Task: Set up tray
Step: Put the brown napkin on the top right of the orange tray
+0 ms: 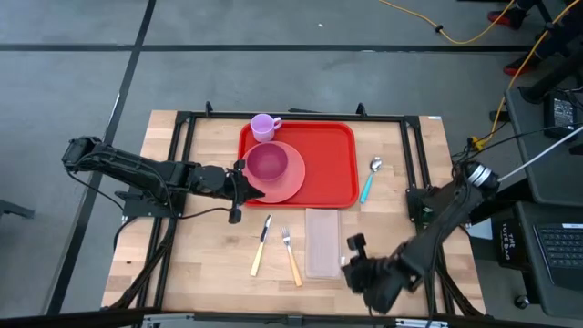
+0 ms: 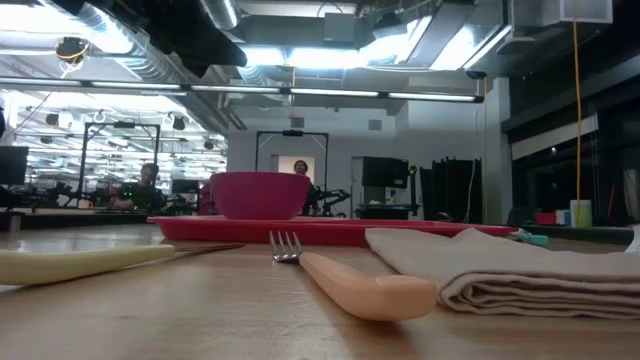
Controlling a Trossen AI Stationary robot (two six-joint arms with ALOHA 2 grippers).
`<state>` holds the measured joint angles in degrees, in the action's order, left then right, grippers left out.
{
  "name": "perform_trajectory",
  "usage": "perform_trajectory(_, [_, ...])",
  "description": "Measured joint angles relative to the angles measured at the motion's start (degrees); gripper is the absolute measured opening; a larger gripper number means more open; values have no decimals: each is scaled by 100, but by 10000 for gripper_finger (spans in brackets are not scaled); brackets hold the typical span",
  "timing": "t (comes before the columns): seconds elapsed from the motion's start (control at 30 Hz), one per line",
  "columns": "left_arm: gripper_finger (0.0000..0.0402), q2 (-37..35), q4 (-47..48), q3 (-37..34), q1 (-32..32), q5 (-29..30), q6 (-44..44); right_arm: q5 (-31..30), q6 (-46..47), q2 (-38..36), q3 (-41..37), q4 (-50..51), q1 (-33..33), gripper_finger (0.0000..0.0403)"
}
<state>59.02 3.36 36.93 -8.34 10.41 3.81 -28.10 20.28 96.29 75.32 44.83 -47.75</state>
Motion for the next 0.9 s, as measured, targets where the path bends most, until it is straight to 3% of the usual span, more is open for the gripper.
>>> perform_trajectory(0.5, [4, 0, -20, 0, 0, 0, 7, 17, 952, 1592, 1994, 1670, -648, 15])
perform_trajectory(0.7, [8, 0, -18, 0, 2, 42, 2, 20, 952, 1805, 2047, 2058, -672, 17])
perform_trajectory(0.9, [4, 0, -18, 0, 2, 55, -4, 206, 937, 1838, 2048, 2091, -686, 62])
